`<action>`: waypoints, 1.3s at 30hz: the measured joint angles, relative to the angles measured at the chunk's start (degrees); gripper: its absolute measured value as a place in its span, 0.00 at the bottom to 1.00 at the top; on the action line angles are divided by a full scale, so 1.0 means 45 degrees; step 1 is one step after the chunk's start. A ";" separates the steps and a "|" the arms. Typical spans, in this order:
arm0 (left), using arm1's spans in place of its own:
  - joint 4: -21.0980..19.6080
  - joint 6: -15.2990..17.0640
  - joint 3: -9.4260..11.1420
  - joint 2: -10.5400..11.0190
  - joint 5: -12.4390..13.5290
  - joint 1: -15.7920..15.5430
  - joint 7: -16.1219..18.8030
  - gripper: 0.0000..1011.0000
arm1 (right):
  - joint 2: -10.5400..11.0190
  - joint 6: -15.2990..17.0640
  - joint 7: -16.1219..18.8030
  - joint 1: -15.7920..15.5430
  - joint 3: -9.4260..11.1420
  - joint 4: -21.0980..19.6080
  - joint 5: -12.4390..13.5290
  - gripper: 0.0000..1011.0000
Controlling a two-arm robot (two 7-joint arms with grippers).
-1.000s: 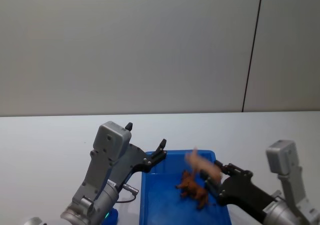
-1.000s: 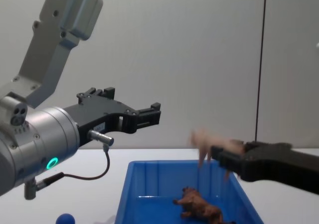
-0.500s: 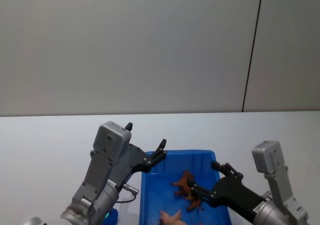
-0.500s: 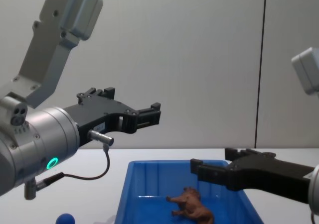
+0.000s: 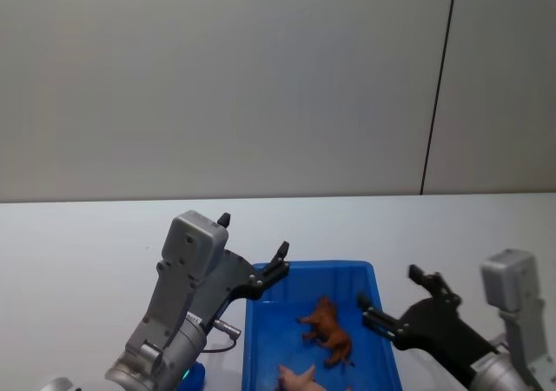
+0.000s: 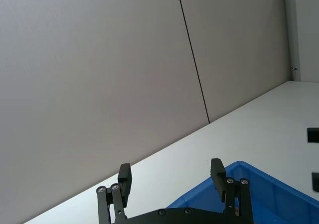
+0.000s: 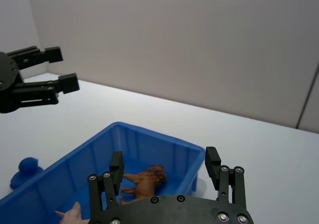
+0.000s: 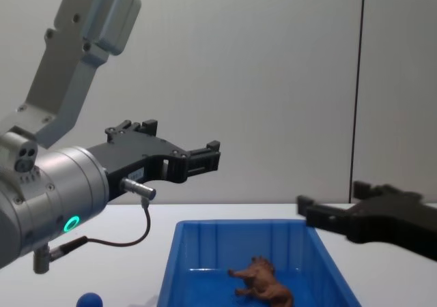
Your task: Pick up the two dolls from the table and place them into the box.
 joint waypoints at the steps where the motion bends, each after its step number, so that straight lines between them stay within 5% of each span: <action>1: 0.0000 0.0000 0.0000 0.0000 0.0000 0.0000 -0.0001 0.99 | 0.0049 -0.0076 -0.0125 -0.0105 0.0026 -0.0110 0.0032 0.99; 12: 0.0000 0.0000 0.0000 -0.0001 0.0000 0.0000 0.0000 0.99 | 0.0594 -0.0780 -0.1654 -0.1228 0.0293 -0.1222 0.0407 0.99; 26: -0.0024 0.0044 -0.0007 0.0004 0.0000 0.0028 0.0031 0.99 | 0.0858 -0.1128 -0.2344 -0.1762 0.0418 -0.1758 0.0588 0.99; 39: -0.0951 0.1605 -0.0113 0.0227 -0.0202 0.0555 0.1407 0.99 | 0.0946 -0.1233 -0.2590 -0.1949 0.0457 -0.1941 0.0651 0.99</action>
